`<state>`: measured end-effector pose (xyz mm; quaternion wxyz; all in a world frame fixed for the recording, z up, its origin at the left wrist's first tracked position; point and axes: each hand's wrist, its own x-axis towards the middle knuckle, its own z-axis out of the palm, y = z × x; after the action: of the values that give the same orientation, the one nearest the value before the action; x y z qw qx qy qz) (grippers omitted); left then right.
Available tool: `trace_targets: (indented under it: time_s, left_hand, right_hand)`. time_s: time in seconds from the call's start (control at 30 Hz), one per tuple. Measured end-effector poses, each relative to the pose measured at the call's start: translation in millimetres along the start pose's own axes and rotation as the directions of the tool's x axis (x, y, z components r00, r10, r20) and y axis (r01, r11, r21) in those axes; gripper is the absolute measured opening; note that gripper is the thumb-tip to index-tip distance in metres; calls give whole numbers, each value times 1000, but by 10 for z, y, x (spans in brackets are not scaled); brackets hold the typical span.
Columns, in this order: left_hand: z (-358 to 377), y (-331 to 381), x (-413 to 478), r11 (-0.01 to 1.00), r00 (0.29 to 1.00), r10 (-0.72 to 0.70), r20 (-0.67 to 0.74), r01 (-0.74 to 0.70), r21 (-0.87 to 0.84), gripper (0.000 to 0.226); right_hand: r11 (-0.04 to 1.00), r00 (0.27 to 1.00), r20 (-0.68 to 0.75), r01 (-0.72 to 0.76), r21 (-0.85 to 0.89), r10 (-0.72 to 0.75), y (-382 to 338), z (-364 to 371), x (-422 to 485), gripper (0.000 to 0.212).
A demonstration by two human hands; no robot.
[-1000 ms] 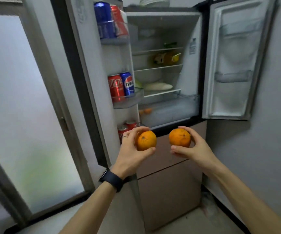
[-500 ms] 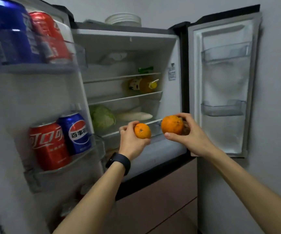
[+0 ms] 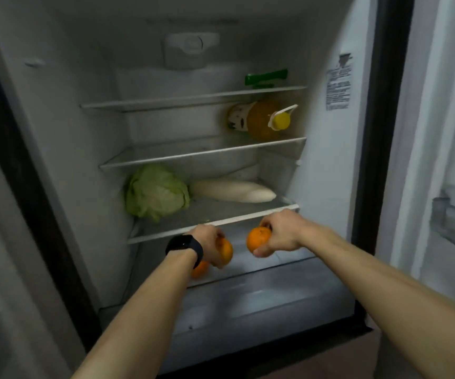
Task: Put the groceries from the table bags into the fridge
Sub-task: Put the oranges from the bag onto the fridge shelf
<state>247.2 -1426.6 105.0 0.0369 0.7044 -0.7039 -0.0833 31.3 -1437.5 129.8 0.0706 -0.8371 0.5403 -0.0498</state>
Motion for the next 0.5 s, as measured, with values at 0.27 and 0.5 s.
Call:
trace_targets:
  time_s: [0.27,0.5]
  left_hand:
    - [275,-185,692,992,985,-60,163,40,120,78]
    - [584,-275,871,982,985,-81,150,53,179,68]
  right_hand:
    - [988,931,363,90,-128,-38,20,314,1163,56]
    - [971,914,401,147,-191,-59,60,806,1452,44]
